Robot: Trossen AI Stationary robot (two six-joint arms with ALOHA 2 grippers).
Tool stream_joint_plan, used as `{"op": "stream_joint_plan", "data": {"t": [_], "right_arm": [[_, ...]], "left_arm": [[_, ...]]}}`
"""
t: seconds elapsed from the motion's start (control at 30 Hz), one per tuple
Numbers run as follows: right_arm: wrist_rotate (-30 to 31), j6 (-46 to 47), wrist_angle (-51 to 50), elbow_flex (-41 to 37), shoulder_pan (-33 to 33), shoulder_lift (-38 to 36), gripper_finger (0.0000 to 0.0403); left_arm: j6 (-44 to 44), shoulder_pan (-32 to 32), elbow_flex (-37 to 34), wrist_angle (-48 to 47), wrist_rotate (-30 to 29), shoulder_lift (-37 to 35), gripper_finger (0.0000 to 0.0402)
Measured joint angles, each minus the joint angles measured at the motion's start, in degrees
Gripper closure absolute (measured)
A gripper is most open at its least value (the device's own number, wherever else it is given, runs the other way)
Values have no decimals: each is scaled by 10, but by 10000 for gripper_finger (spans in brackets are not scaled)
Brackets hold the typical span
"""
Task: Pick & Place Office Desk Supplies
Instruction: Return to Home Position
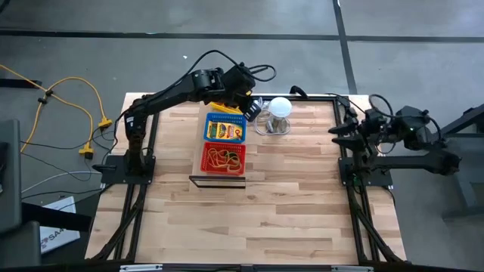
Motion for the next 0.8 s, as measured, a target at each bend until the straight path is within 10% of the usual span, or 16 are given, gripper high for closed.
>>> {"op": "stream_joint_plan", "data": {"t": [0.8], "right_arm": [[79, 14, 205, -339, 0, -197, 253]], "left_arm": [[73, -92, 0, -87, -79, -49, 322]]}}
